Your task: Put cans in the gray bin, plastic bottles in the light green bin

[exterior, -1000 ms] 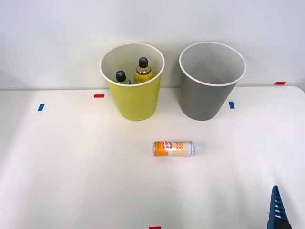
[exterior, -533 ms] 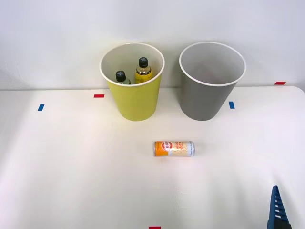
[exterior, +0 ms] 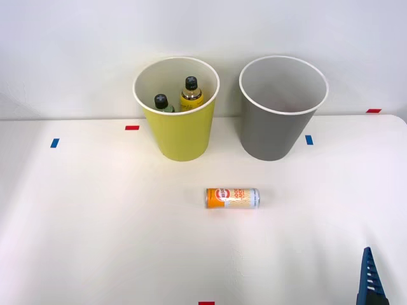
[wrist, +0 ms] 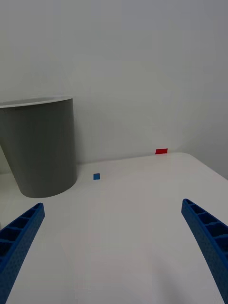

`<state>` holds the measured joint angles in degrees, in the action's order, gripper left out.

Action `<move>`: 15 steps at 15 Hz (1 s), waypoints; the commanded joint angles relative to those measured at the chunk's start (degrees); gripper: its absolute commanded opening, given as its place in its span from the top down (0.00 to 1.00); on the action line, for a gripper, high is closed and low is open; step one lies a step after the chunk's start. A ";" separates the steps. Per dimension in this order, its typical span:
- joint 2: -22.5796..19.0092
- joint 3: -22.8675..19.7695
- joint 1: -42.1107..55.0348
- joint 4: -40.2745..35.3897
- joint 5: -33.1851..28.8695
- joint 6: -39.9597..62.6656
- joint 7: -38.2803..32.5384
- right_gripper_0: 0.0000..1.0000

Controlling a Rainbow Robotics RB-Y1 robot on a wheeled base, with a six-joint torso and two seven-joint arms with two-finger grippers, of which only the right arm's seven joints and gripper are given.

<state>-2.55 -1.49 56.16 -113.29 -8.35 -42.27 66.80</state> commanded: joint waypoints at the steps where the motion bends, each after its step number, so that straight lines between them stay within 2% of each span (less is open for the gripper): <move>1: -0.26 0.53 -0.09 2.72 -0.44 0.09 0.26 0.00; 3: -1.49 0.79 0.70 1.76 -2.38 -0.88 0.79 0.00; 6: -6.15 -1.41 1.32 -2.29 -7.56 -0.70 0.70 0.00; 11: -20.13 -0.97 1.32 -8.26 -7.74 8.52 0.35 0.00; 14: -30.41 0.53 0.26 -14.24 -7.74 18.19 -0.70 0.00; 15: -34.98 1.67 -1.14 -16.00 -6.51 21.88 -1.32 0.00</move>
<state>-32.65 -1.14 56.55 -126.65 -15.94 -24.72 66.33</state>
